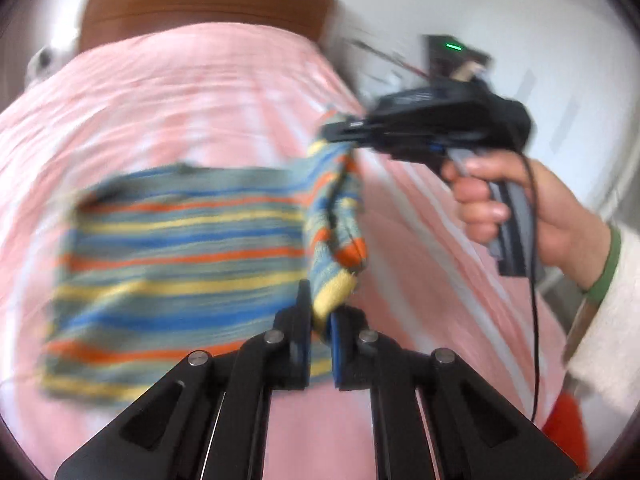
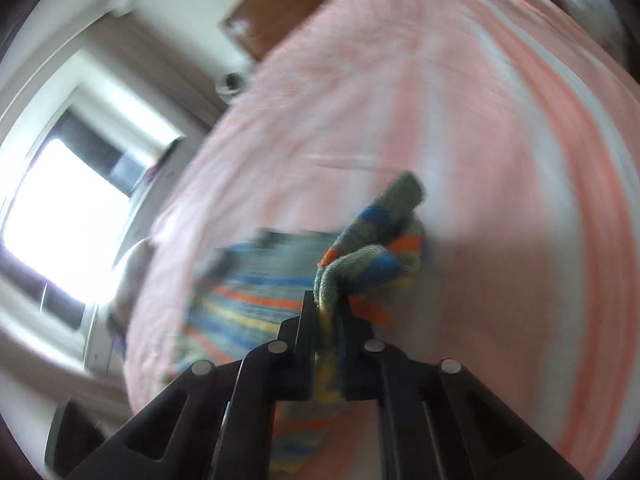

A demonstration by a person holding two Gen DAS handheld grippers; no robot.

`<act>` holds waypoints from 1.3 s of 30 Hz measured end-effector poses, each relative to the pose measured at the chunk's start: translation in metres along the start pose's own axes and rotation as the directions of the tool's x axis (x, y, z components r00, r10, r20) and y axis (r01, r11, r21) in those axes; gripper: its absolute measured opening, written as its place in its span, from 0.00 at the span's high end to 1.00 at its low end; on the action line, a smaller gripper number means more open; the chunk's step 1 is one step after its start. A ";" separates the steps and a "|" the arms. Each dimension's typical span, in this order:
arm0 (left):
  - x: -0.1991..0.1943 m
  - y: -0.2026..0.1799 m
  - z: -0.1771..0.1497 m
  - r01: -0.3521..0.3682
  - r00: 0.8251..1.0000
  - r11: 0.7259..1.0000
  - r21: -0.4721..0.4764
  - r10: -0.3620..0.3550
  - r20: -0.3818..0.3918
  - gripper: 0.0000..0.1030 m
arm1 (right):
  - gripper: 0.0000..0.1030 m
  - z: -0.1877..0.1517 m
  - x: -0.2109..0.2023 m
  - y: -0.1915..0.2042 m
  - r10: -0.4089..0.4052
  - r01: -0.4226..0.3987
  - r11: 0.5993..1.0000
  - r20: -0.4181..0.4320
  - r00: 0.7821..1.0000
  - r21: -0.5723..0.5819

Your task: Fold small clothes

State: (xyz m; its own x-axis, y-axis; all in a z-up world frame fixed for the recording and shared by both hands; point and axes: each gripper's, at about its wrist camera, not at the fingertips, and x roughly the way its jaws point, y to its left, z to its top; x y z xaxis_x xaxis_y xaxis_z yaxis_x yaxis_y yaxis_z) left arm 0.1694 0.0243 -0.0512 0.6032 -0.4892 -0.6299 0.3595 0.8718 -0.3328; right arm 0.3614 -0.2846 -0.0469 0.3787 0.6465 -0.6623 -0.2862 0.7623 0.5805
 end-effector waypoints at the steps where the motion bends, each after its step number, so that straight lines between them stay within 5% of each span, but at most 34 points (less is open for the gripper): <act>1: -0.009 0.017 -0.001 -0.015 1.000 0.999 -0.035 0.015 0.005 0.95 | 0.92 0.005 0.008 0.022 0.018 -0.018 0.999 -0.006 1.000 -0.028; 5: -0.038 0.091 -0.013 -0.140 0.990 0.977 -0.160 0.141 -0.005 0.94 | 0.92 0.015 0.072 0.109 0.058 -0.065 0.990 -0.061 0.996 -0.129; 7: -0.031 0.101 -0.022 -0.216 0.976 0.965 -0.149 0.210 -0.056 0.84 | 0.92 0.013 0.110 0.138 0.063 -0.076 0.987 -0.090 0.994 -0.145; 9: -0.023 0.117 -0.030 -0.332 0.939 0.935 -0.123 0.316 -0.136 0.44 | 0.84 0.004 0.145 0.157 0.034 -0.049 0.985 -0.092 0.995 -0.166; 10: -0.027 0.122 -0.033 -0.348 0.933 0.929 -0.128 0.329 -0.146 0.40 | 0.64 -0.001 0.160 0.161 0.026 -0.038 0.989 -0.088 0.996 -0.142; 11: -0.038 0.129 -0.037 -0.336 0.939 0.930 -0.152 0.317 -0.135 0.38 | 0.58 -0.006 0.166 0.159 0.025 -0.034 0.994 -0.091 0.995 -0.105; 14: -0.068 0.131 -0.043 -0.246 0.969 0.947 -0.207 0.240 -0.054 0.25 | 0.57 -0.020 0.158 0.153 0.091 -0.093 0.996 -0.067 0.994 -0.017; 17: -0.066 0.125 -0.034 -0.208 0.977 0.958 -0.198 0.211 -0.009 0.19 | 0.57 -0.047 0.120 0.158 0.036 -0.045 0.987 -0.059 0.998 -0.156; 19: -0.049 0.121 -0.029 -0.226 0.974 0.958 -0.177 0.225 -0.028 0.19 | 0.57 -0.072 0.098 0.159 -0.010 -0.009 0.965 -0.070 0.998 -0.262; 22: -0.018 0.132 -0.038 -0.335 0.931 0.933 -0.131 0.306 -0.200 0.28 | 0.57 -0.125 0.094 0.143 -0.134 0.064 0.932 -0.175 0.975 -0.356; 23: -0.024 0.135 -0.041 -0.307 0.941 0.941 -0.142 0.278 -0.195 0.28 | 0.57 -0.146 0.094 0.135 -0.197 0.103 0.920 -0.218 0.956 -0.379; 24: -0.037 0.137 -0.039 -0.279 0.954 0.947 -0.157 0.254 -0.162 0.25 | 0.57 -0.156 0.081 0.132 -0.207 0.117 0.912 -0.195 0.959 -0.394; 27: -0.057 0.146 -0.016 -0.203 0.979 0.963 -0.180 0.195 -0.064 0.04 | 0.23 -0.152 0.045 0.123 -0.162 0.117 0.938 -0.113 0.980 -0.326; 29: -0.044 0.158 0.011 -0.166 0.986 0.968 -0.189 0.158 -0.056 0.03 | 0.18 -0.128 0.032 0.107 -0.132 0.126 0.965 -0.012 0.991 -0.230; 31: -0.012 0.172 0.029 -0.129 0.986 0.971 -0.202 0.103 -0.134 0.03 | 0.18 -0.101 0.047 0.089 -0.143 0.140 0.977 -0.002 0.990 -0.160; 33: 0.035 0.191 0.040 -0.147 0.960 0.961 -0.236 0.081 -0.269 0.05 | 0.24 -0.077 0.077 0.070 -0.114 0.111 0.991 -0.037 0.993 -0.073; 35: 0.056 0.195 0.042 -0.159 0.948 0.955 -0.249 0.077 -0.310 0.05 | 0.28 -0.062 0.113 0.052 -0.024 0.028 0.998 -0.083 0.996 0.049; 36: 0.057 0.192 0.044 -0.162 0.952 0.958 -0.238 0.088 -0.294 0.16 | 0.37 -0.059 0.128 0.043 0.042 -0.030 0.992 -0.096 0.995 0.120; 37: 0.057 0.188 0.046 -0.153 0.954 0.961 -0.232 0.083 -0.287 0.37 | 0.62 -0.059 0.137 0.041 0.079 -0.063 0.984 -0.085 0.993 0.169; 38: 0.062 0.182 0.047 -0.107 0.952 0.965 -0.239 0.031 -0.304 0.85 | 0.72 -0.059 0.144 0.045 0.068 -0.051 0.981 -0.081 0.994 0.189; 39: 0.062 0.177 0.048 -0.121 0.950 0.964 -0.239 0.042 -0.310 0.85 | 0.75 -0.060 0.147 0.052 0.031 -0.016 0.986 -0.089 0.996 0.165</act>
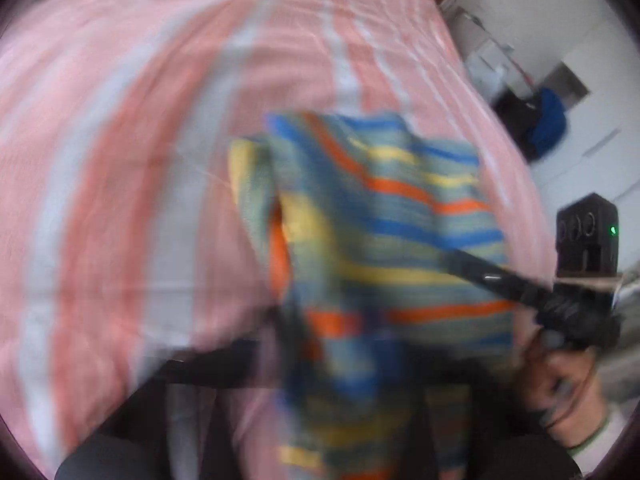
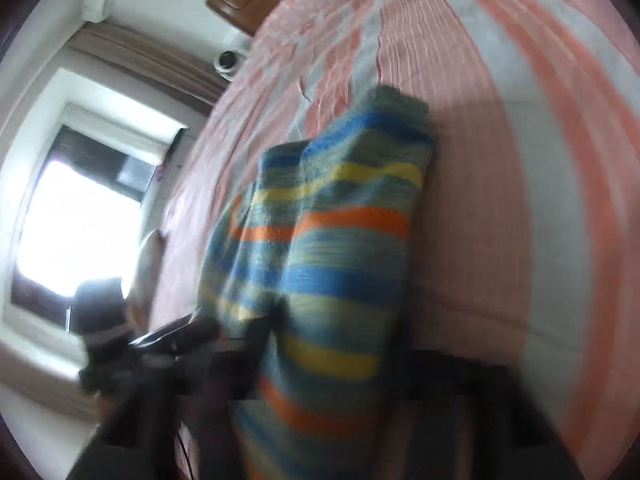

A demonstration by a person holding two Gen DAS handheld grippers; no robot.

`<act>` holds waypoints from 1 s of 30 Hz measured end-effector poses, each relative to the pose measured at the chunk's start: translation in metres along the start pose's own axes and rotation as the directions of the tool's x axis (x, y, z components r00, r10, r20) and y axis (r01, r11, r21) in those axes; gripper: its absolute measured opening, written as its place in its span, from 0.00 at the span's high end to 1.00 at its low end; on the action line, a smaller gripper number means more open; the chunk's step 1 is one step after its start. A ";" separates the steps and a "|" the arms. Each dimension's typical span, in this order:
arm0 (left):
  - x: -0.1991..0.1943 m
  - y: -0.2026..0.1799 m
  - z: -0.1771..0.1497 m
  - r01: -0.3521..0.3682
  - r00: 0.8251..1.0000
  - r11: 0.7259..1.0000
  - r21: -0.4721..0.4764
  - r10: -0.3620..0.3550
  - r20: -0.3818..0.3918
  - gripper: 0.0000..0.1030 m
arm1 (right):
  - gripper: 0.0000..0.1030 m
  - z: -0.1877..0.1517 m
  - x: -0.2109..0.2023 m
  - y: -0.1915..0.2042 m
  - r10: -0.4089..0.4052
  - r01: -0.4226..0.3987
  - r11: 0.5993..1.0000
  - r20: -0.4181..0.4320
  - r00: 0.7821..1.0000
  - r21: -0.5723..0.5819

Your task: Fold small clothes

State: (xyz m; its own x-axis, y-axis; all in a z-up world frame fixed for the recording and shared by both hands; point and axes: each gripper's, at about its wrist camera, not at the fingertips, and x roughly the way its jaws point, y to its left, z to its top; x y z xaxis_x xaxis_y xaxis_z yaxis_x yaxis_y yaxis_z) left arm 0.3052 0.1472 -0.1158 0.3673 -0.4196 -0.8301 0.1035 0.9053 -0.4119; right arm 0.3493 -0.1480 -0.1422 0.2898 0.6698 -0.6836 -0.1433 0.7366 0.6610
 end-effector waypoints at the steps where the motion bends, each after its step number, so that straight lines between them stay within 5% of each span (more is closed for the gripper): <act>1: -0.005 -0.006 0.000 -0.036 0.999 0.999 0.020 0.035 0.020 0.86 | 0.77 -0.004 0.000 0.022 -0.115 0.118 0.988 0.035 0.993 -0.102; 4: -0.041 -0.034 -0.009 -0.061 0.992 0.991 0.121 0.046 0.122 0.86 | 0.79 -0.021 -0.014 0.074 -0.278 0.316 0.893 0.159 0.947 -0.322; 10: -0.099 -0.066 -0.008 -0.116 0.963 0.977 0.181 0.065 0.262 0.79 | 0.79 -0.034 -0.069 0.132 -0.184 0.304 0.862 0.308 0.933 -0.406; 12: -0.090 -0.062 -0.010 -0.192 0.956 0.968 0.159 0.148 0.255 0.40 | 0.76 -0.023 -0.070 0.126 -0.179 0.286 0.881 0.296 0.938 -0.376; 13: -0.086 -0.059 -0.017 -0.248 0.943 0.957 0.148 0.204 0.263 0.33 | 0.61 -0.020 -0.072 0.117 -0.187 0.283 0.893 0.284 0.940 -0.349; 14: -0.085 -0.057 -0.028 -0.316 0.920 0.937 0.146 0.266 0.288 0.30 | 0.48 -0.017 -0.069 0.103 -0.214 0.294 0.902 0.263 0.941 -0.317; 15: -0.084 -0.059 -0.038 -0.378 0.895 0.913 0.153 0.318 0.314 0.30 | 0.17 -0.016 -0.066 0.092 -0.272 0.343 0.895 0.259 0.927 -0.287; 16: -0.086 -0.061 -0.047 -0.426 0.872 0.890 0.161 0.356 0.336 0.29 | 0.06 -0.013 -0.070 0.081 -0.311 0.380 0.886 0.267 0.912 -0.265; 18: -0.100 -0.070 -0.076 -0.526 0.801 0.836 0.156 0.426 0.421 0.09 | 0.06 -0.031 -0.088 0.061 -0.361 0.433 0.867 0.288 0.887 -0.245; 20: -0.125 -0.081 -0.104 -0.575 0.730 0.812 0.099 0.455 0.510 0.02 | 0.05 -0.053 -0.106 0.059 -0.407 0.483 0.836 0.295 0.864 -0.261; 21: -0.137 -0.086 -0.113 -0.563 0.721 0.823 0.079 0.442 0.535 0.01 | 0.04 -0.067 -0.116 0.065 -0.423 0.508 0.816 0.313 0.850 -0.278; 24: -0.165 -0.094 -0.135 -0.490 0.754 0.872 0.005 0.420 0.505 0.00 | 0.01 -0.105 -0.146 0.090 -0.420 0.539 0.772 0.367 0.830 -0.336; 27: -0.187 -0.096 -0.157 -0.496 0.758 0.863 -0.096 0.485 0.436 0.00 | 0.01 -0.144 -0.177 0.122 -0.418 0.547 0.754 0.377 0.826 -0.362; 30: -0.194 -0.101 -0.172 -0.479 0.788 0.872 -0.104 0.479 0.387 0.00 | 0.01 -0.175 -0.194 0.141 -0.425 0.552 0.743 0.372 0.825 -0.378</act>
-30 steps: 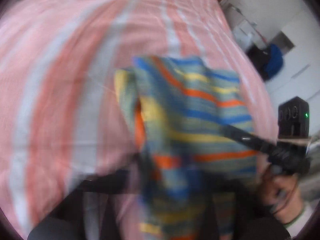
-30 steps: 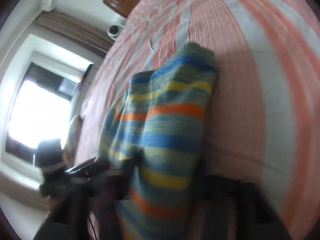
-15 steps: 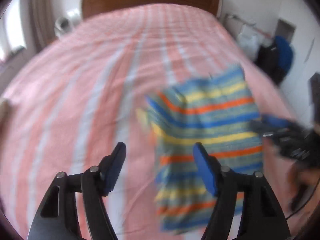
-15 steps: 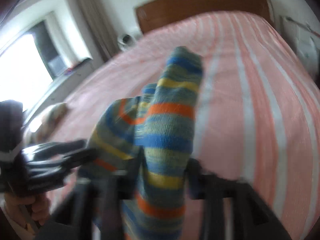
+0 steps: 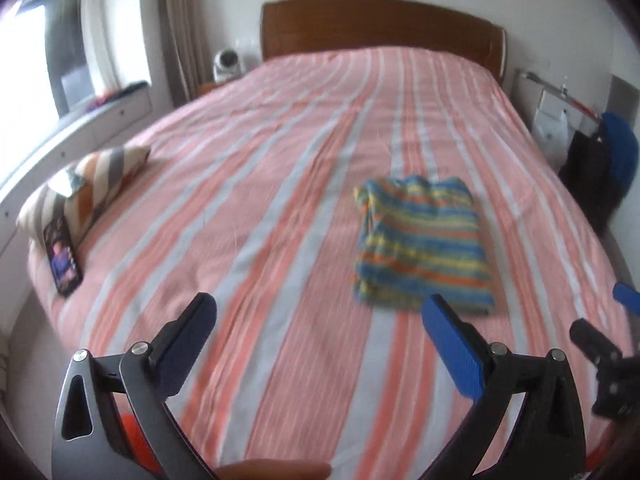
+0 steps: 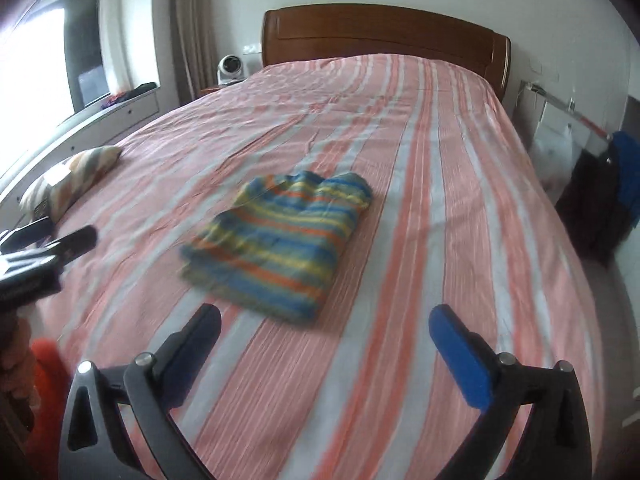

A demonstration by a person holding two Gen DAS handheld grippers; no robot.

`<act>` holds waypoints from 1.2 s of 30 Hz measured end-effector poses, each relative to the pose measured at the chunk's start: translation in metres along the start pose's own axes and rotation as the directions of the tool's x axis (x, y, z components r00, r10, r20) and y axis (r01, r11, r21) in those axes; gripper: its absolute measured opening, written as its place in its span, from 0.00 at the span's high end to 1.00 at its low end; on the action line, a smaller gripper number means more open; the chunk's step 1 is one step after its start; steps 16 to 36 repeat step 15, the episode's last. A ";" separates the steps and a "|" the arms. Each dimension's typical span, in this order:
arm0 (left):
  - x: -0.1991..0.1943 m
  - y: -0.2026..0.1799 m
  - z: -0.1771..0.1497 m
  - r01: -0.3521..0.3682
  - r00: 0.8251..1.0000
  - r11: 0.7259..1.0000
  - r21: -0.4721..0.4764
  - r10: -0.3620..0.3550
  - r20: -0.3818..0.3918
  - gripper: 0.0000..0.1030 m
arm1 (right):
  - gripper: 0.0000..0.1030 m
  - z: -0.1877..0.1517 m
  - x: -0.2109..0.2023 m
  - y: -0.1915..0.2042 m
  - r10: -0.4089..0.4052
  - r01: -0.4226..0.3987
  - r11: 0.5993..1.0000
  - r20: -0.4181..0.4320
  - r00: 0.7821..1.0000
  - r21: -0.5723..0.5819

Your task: Fold small clothes

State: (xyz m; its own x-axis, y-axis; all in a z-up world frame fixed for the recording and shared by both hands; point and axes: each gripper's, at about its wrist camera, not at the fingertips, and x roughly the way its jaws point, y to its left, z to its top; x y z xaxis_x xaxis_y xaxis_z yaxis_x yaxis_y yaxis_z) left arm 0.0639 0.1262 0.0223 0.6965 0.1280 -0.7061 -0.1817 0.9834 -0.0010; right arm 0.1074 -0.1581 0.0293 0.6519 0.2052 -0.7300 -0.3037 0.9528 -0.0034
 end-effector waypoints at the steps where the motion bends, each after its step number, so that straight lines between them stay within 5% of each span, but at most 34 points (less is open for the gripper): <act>1: -0.003 -0.001 -0.002 0.003 1.000 1.000 0.004 -0.003 0.003 0.00 | 0.01 -0.006 -0.013 0.005 -0.001 0.001 1.000 0.001 1.000 0.001; 8: -0.042 -0.014 -0.015 -0.056 0.997 0.992 0.112 0.049 0.063 0.00 | 0.01 -0.016 -0.045 0.029 -0.037 0.037 0.999 0.016 0.999 -0.021; 36: -0.059 -0.016 -0.019 -0.025 0.995 0.995 0.093 0.016 0.098 0.00 | 0.01 -0.019 -0.058 0.036 -0.037 0.038 0.999 0.036 0.999 -0.021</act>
